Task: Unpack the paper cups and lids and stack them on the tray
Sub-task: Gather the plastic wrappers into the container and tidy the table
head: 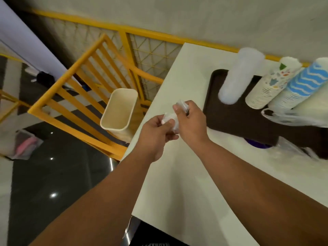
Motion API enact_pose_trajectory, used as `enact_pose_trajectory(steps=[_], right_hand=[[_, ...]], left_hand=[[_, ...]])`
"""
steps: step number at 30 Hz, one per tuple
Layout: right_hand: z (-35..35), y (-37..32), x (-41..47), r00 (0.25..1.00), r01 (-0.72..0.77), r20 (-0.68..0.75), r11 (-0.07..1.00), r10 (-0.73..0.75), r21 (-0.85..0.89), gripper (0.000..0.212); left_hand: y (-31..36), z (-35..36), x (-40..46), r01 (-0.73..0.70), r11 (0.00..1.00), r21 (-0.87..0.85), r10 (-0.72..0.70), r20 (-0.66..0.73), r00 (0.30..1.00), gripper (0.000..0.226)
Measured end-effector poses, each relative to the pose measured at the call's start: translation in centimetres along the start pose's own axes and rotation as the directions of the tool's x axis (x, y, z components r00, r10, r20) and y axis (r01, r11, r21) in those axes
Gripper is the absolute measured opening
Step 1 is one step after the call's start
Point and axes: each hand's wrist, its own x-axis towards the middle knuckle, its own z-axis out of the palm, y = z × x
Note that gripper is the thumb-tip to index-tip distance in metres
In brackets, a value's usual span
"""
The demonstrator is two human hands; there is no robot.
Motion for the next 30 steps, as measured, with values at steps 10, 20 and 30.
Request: enact_pose_trajectory(steps=[10, 20, 30], right_hand=[[20.3, -0.3, 12.8, 0.942, -0.263, 0.251, 0.954, 0.222, 0.141, 0.008], [28.5, 7.0, 22.0, 0.939, -0.217, 0.163, 0.892, 0.301, -0.397, 0.031], [30.7, 10.1, 24.8, 0.87, -0.398, 0.144, 0.844, 0.471, -0.36, 0.013]], left_hand=[[5.6, -17.4, 17.5, 0.093, 0.995, -0.043, -0.1, -0.194, 0.976, 0.01], [-2.1, -23.6, 32.5, 0.262, 0.638, 0.724, 0.111, -0.424, 0.899, 0.024], [-11.8, -25.3, 42.2, 0.398, 0.289, 0.871, -0.228, -0.341, 0.912, 0.044]])
